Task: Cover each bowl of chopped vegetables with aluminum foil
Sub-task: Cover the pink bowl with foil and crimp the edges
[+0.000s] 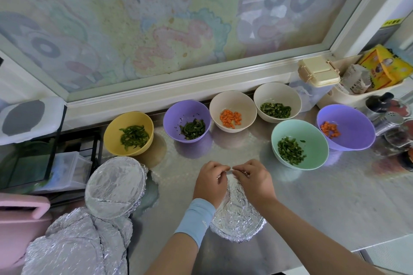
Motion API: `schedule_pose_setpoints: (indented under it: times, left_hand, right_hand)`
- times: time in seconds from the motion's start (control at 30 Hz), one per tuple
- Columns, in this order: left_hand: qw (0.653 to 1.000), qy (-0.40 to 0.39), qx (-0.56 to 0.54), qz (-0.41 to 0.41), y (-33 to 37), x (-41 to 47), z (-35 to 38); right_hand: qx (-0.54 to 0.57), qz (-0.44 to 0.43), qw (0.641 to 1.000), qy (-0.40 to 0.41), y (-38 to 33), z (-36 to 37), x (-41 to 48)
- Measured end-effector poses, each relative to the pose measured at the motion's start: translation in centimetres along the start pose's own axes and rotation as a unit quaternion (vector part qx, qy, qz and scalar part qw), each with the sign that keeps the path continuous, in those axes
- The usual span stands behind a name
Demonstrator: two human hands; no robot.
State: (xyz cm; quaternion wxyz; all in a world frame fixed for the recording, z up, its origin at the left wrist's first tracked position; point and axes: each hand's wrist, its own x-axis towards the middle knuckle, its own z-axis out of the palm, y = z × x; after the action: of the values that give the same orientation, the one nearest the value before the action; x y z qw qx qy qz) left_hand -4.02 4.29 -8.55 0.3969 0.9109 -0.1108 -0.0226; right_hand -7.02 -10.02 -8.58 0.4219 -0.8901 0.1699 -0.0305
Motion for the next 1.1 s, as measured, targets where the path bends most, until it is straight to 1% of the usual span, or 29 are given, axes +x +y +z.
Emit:
schedule_pose_setpoints:
  times: [0.1, 0.2, 0.3, 0.4, 0.53, 0.67, 0.77, 0.9, 0.97, 1.03, 1.1]
  left_hand:
    - [1.0, 0.003, -0.015, -0.009, -0.2, 0.1, 0.2]
    - [1.0, -0.001, -0.004, -0.027, 0.1, 0.0, 0.3]
    - [0.999, -0.003, 0.007, -0.049, 0.4, -0.4, 0.2]
    - [0.999, -0.006, 0.023, -0.038, 0.4, -0.4, -0.1]
    - [0.999, -0.03, 0.015, -0.013, 0.5, -0.3, 0.1]
    - [0.999, -0.026, -0.024, -0.028, 0.1, 0.1, 0.3]
    - [0.998, -0.022, -0.042, -0.05, 0.0, 0.1, 0.4]
    - [0.996, 0.002, -0.043, -0.082, 0.2, -0.4, 0.3]
    - [0.994, 0.027, -0.039, -0.1, 0.0, -0.8, 0.2]
    - [0.992, 0.043, -0.041, -0.112, -0.3, -1.1, -0.1]
    - [0.993, 0.044, -0.031, -0.102, -0.4, -0.9, -0.3]
  right_hand:
    - [-0.002, -0.006, 1.0, 0.004, 0.1, 0.0, 0.0]
    - [0.004, -0.005, 1.0, -0.001, 0.1, 0.0, 0.1]
    - [0.007, 0.002, 0.999, -0.035, -0.1, 0.0, 0.5]
    - [0.009, 0.014, 0.998, -0.06, -0.2, -0.3, 0.9]
    - [-0.002, 0.011, 0.999, -0.048, 0.2, -0.6, 0.3]
    - [-0.005, 0.006, 0.999, -0.035, 0.4, -0.3, 0.1]
    - [-0.004, -0.02, 0.999, -0.03, 0.4, -0.2, 0.2]
    - [-0.023, -0.052, 0.997, -0.044, 0.3, -0.3, 0.5]
    - [-0.066, -0.071, 0.995, -0.015, 0.5, -0.3, 0.4]
    - [-0.08, -0.069, 0.994, 0.008, 0.7, -0.4, 0.2]
    - [-0.058, -0.055, 0.997, -0.001, 0.5, -0.3, 0.1]
